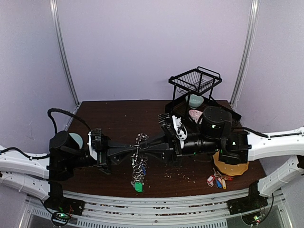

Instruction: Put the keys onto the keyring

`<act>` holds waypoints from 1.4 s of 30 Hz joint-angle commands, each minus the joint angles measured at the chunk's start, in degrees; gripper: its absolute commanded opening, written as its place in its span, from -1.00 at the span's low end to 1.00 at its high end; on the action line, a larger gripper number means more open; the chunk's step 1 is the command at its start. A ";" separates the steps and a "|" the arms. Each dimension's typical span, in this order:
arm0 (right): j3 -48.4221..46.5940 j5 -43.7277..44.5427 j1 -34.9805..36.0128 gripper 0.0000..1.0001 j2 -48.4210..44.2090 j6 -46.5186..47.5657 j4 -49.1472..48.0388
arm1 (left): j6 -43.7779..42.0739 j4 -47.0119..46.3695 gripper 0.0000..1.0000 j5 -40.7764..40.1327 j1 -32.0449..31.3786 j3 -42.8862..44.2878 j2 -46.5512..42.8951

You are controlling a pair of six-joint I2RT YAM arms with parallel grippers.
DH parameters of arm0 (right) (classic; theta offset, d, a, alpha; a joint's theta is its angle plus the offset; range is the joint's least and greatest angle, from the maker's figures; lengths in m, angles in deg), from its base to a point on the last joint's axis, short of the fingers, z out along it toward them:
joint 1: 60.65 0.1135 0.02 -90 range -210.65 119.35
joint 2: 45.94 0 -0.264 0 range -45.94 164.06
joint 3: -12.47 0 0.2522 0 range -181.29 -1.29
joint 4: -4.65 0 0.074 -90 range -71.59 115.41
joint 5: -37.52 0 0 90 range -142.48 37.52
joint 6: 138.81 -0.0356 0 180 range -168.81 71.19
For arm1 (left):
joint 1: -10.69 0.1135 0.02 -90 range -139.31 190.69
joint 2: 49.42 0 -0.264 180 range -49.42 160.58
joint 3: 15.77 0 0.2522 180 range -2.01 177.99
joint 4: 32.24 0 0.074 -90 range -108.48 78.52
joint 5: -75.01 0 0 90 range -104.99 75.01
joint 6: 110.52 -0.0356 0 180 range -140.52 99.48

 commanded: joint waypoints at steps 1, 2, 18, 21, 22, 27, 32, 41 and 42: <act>-2.32 -0.46 0.38 -0.75 1.14 -0.37 -1.33 | -0.87 -5.03 -1.00 1.25 0.25 0.20 -0.91; -2.45 -0.19 0.38 -0.80 1.20 -0.16 -0.81 | -0.92 -4.97 -1.00 1.43 0.29 0.22 -0.96; -3.52 14.81 4.69 -1.00 -5.18 27.84 14.46 | -18.46 15.64 -0.75 -2.43 0.29 7.20 -0.39; -4.21 16.06 5.06 -1.00 -5.12 30.28 15.66 | -21.73 17.88 -0.72 -1.26 0.24 7.33 -0.36; -4.32 16.20 5.20 -1.00 -4.97 30.82 16.00 | -22.44 18.79 -0.70 -1.11 0.15 7.60 -0.14; -4.98 16.46 5.51 -1.00 -4.52 31.96 17.11 | -22.38 18.60 -0.84 -2.02 0.20 8.09 -0.10; -4.93 15.44 5.57 -1.00 -4.30 31.28 16.70 | -22.16 18.10 -0.93 -0.27 0.17 7.89 0.07; -5.37 15.26 5.63 -1.00 -3.30 31.09 16.58 | -20.92 16.48 -0.83 0.32 0.20 7.44 -0.20; -5.41 15.31 5.66 -1.00 -3.20 31.04 16.58 | -20.81 16.34 -0.83 0.32 0.20 7.44 -0.21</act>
